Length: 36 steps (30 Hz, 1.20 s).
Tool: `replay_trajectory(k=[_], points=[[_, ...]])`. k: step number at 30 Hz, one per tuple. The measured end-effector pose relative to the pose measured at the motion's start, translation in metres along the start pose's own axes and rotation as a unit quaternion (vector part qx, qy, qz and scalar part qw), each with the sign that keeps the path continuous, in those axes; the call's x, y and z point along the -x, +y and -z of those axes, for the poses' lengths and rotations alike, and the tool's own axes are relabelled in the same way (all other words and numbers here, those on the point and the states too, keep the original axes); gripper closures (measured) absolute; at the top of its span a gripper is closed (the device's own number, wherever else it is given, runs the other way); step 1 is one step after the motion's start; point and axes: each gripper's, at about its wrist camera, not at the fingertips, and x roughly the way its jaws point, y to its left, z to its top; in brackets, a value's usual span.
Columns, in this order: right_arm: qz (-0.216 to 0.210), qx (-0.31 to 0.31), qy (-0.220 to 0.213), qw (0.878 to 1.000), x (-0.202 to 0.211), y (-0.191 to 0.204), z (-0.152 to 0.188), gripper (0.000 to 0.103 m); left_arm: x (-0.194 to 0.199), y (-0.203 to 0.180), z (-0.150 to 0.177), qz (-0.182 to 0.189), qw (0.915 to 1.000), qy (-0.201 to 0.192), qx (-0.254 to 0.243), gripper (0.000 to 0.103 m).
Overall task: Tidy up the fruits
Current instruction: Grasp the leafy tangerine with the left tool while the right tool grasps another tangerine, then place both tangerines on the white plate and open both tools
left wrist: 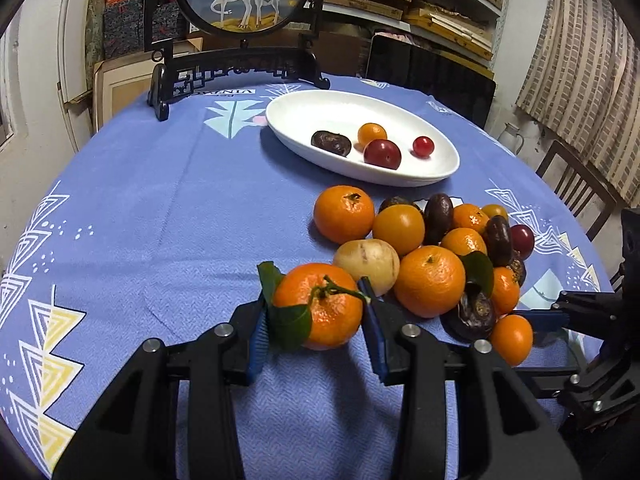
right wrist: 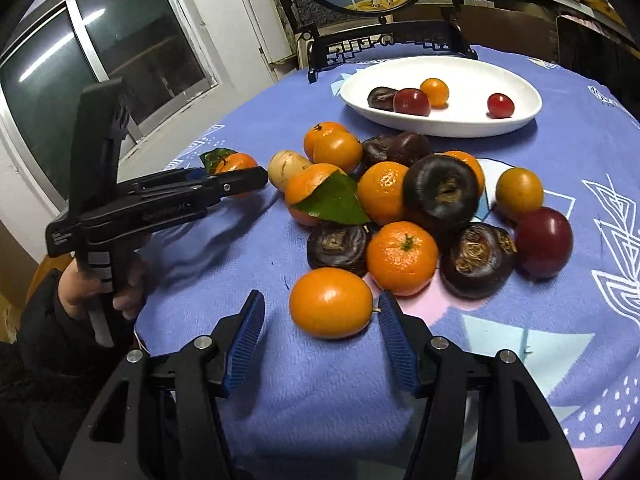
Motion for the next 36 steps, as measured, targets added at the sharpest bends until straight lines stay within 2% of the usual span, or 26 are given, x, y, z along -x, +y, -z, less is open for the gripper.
replay_trajectory(k=[3, 15, 17, 21, 25, 28, 32, 36], points=[[0.004, -0.012, -0.004, 1.0, 0.0, -0.004, 0.001, 0.057, 0.001, 0.0, 0.001, 0.001, 1.0, -0.003, 0.0, 0.064], [-0.011, -0.013, -0.038, 0.999, 0.026, -0.01, 0.01, 0.058, 0.004, -0.003, 0.004, -0.011, 0.9999, -0.003, -0.003, 0.064], [-0.01, -0.023, -0.044, 0.999, 0.036, -0.018, 0.008, 0.058, 0.007, -0.004, 0.005, -0.017, 0.9998, -0.007, -0.006, 0.064], [0.001, -0.037, -0.062, 0.997, 0.057, -0.039, -0.005, 0.058, 0.015, -0.007, 0.001, -0.002, 1.0, -0.009, 0.003, 0.064], [0.017, -0.049, -0.091, 0.995, 0.078, -0.066, -0.03, 0.058, 0.033, -0.022, -0.021, 0.016, 0.9992, -0.034, -0.011, 0.064], [0.02, -0.061, -0.104, 0.992, 0.084, -0.082, -0.05, 0.058, 0.032, -0.036, -0.045, 0.024, 0.9985, -0.04, -0.027, 0.064], [0.02, -0.064, -0.122, 0.99, 0.081, -0.098, -0.084, 0.058, 0.012, -0.046, -0.081, 0.033, 0.9983, -0.033, -0.033, 0.064], [0.017, -0.076, -0.12, 0.99, 0.062, -0.114, -0.119, 0.058, -0.024, -0.054, -0.112, 0.03, 0.9985, -0.018, -0.042, 0.063]])
